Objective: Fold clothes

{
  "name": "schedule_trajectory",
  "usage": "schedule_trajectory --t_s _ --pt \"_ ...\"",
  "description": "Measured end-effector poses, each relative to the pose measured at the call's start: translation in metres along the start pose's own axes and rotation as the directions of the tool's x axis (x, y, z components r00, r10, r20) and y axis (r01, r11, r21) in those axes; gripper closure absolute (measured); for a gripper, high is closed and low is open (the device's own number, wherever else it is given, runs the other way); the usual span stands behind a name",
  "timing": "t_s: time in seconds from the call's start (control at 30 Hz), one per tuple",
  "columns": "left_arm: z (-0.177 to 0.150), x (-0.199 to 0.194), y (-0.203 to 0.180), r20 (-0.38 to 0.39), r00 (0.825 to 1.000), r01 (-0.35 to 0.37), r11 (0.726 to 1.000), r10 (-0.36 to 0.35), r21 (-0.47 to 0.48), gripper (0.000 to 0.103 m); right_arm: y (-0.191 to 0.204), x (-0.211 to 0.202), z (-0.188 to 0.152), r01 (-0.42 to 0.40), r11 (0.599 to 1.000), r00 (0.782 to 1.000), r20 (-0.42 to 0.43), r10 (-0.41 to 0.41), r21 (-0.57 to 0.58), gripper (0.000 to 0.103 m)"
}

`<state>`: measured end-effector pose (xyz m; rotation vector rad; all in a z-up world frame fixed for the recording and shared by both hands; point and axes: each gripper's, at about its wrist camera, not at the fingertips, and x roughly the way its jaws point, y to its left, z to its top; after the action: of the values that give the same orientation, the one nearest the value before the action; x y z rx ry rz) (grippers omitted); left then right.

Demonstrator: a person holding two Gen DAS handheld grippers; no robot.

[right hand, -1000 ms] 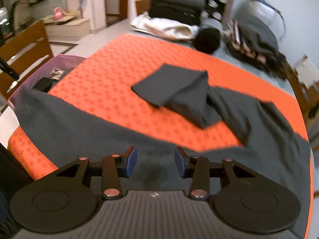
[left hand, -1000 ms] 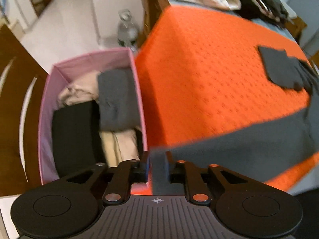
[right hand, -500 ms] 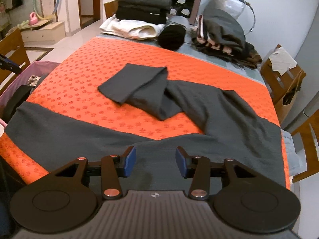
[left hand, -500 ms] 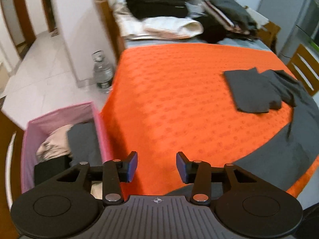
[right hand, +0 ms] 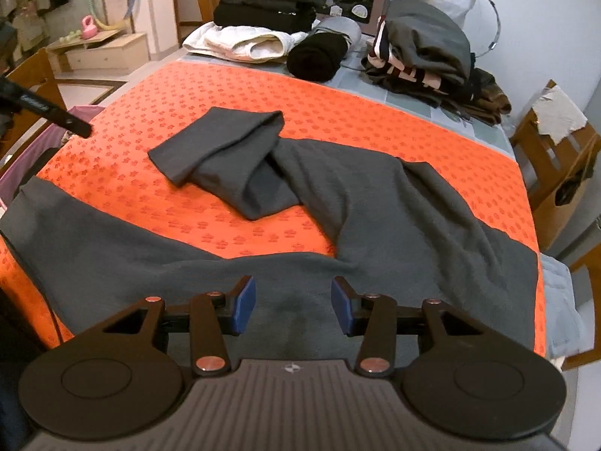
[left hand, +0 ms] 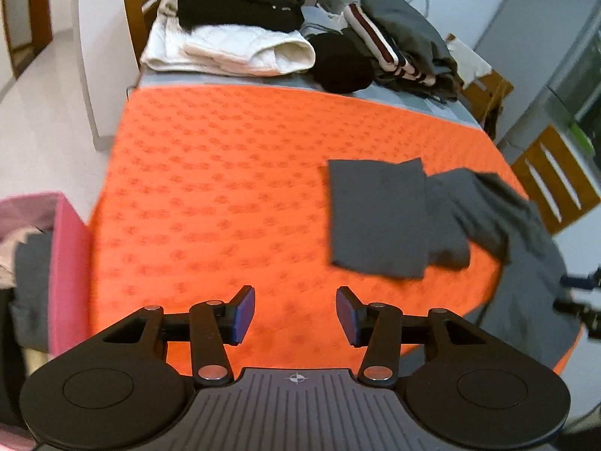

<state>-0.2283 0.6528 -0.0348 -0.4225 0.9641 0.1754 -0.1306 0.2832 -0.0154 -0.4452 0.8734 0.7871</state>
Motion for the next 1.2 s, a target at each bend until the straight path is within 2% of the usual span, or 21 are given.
schedule_trajectory --t_s 0.2,0.3,0.37,0.4,0.43,0.5,0.6,0.87,0.97,1.07,1.1,1.17,1.2 --pt "0.002 0.035 -0.032 -0.036 0.998 0.034 0.984 -0.041 -0.175 0.052 -0.03 0.014 -0.004 -0.028 1.0 1.0 0.0 0.028 -0.006 0.052" --pt "0.001 0.046 -0.047 -0.033 0.999 0.021 0.97 -0.03 -0.241 0.052 -0.042 0.018 -0.008 -0.043 0.999 0.999 0.005 0.043 0.007 0.052" --pt "0.0 0.053 -0.049 -0.031 0.998 0.036 0.939 -0.05 -0.343 0.052 -0.049 0.02 -0.011 -0.046 0.999 0.999 0.007 0.045 0.016 0.052" --pt "-0.001 0.057 -0.051 -0.03 0.998 0.046 0.917 -0.062 -0.395 0.052 -0.052 0.021 -0.013 -0.047 0.999 0.999 0.008 0.047 0.023 0.052" --pt "-0.002 0.06 -0.049 -0.027 0.996 0.066 0.885 -0.088 -0.461 0.052 -0.055 0.023 -0.015 -0.049 0.998 0.999 0.008 0.049 0.031 0.052" --pt "-0.007 0.069 -0.046 -0.017 0.99 0.101 0.794 -0.138 -0.6 0.052 -0.061 0.024 -0.018 -0.05 0.998 0.999 0.008 0.05 0.042 0.052" --pt "-0.017 0.082 -0.045 0.01 0.984 0.124 0.651 -0.177 -0.749 0.052 -0.067 0.025 -0.023 -0.052 0.997 0.999 0.01 0.052 0.054 0.052" --pt "-0.048 0.093 -0.047 0.12 0.981 0.171 0.381 -0.154 -0.909 0.046 -0.076 0.024 -0.032 -0.046 0.996 0.999 0.015 0.045 0.079 0.052" --pt "-0.052 0.096 -0.044 0.144 0.978 0.187 0.319 -0.153 -0.929 0.046 -0.076 0.023 -0.034 -0.042 0.996 0.999 0.015 0.041 0.083 0.052" --pt "-0.053 0.101 -0.043 0.164 0.974 0.203 0.275 -0.159 -0.94 0.047 -0.076 0.022 -0.035 -0.037 0.996 0.999 0.013 0.036 0.084 0.052" --pt "-0.051 0.101 -0.043 0.168 0.973 0.206 0.27 -0.157 -0.94 0.047 -0.075 0.022 -0.035 -0.034 0.996 0.999 0.012 0.033 0.083 0.052" --pt "-0.048 0.1 -0.044 0.164 0.974 0.203 0.285 -0.155 -0.937 0.048 -0.073 0.02 -0.035 -0.029 0.996 1.0 0.014 0.028 0.081 0.052" --pt "-0.046 0.1 -0.044 0.158 0.976 0.197 0.295 -0.149 -0.935 0.061 -0.073 0.019 -0.036 -0.029 0.996 0.999 0.016 0.028 0.081 0.052"
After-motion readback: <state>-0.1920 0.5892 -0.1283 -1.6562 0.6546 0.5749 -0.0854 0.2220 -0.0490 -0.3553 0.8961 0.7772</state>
